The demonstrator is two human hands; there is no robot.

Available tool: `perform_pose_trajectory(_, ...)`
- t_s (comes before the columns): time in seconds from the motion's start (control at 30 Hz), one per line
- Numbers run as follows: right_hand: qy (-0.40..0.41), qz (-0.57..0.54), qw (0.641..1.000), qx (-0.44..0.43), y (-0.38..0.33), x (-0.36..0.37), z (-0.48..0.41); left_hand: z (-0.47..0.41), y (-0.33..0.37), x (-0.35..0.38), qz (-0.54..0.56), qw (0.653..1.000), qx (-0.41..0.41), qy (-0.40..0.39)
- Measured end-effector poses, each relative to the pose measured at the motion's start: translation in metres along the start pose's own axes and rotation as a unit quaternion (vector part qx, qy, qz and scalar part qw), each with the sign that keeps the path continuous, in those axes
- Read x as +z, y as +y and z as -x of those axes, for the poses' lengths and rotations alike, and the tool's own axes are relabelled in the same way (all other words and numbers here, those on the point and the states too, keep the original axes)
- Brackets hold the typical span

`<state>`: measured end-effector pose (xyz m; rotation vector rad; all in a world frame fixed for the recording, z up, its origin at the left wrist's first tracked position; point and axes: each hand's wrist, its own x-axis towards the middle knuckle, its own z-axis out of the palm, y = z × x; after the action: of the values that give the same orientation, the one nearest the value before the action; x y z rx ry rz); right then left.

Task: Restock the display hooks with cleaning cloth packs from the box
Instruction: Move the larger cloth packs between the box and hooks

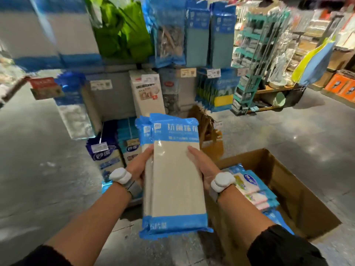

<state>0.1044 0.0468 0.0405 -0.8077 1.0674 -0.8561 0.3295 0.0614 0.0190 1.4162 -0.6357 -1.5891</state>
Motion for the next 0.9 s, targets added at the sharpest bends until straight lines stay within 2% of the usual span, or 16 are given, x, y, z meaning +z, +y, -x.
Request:
perform_pose_trajectory(0.1, 0.016, 0.029, 0.997, -0.069, -0.012, 0.037, -0.025, 0.004, 0.006, -0.037, 0.009, 0.999, 0.022, 0.023)
perform_pose_trajectory(0.27, 0.048, 0.069, 0.992, -0.098, -0.03, 0.078, -0.083, 0.03, 0.016, -0.072, 0.028, 0.995, 0.065, 0.072)
perform_pose_trajectory(0.43, 0.014, 0.069, 0.997, -0.026, -0.051, 0.126, -0.089, 0.02, 0.023, -0.115, -0.002, 0.991, 0.077, 0.112)
perform_pose_trajectory(0.63, -0.045, 0.062, 0.996, 0.043, -0.064, 0.151, -0.145, -0.001, 0.044, -0.171, 0.018, 0.976, 0.123, 0.178)
perform_pose_trajectory(0.77, -0.012, 0.09, 0.996, 0.021, -0.079, 0.138, -0.193, -0.011, 0.066, -0.199, 0.021, 0.966, 0.146, 0.213)
perform_pose_trajectory(0.9, 0.008, 0.104, 0.994, -0.013, -0.095, 0.135, -0.237, -0.017, 0.096, -0.203, 0.027, 0.973, 0.146, 0.177)
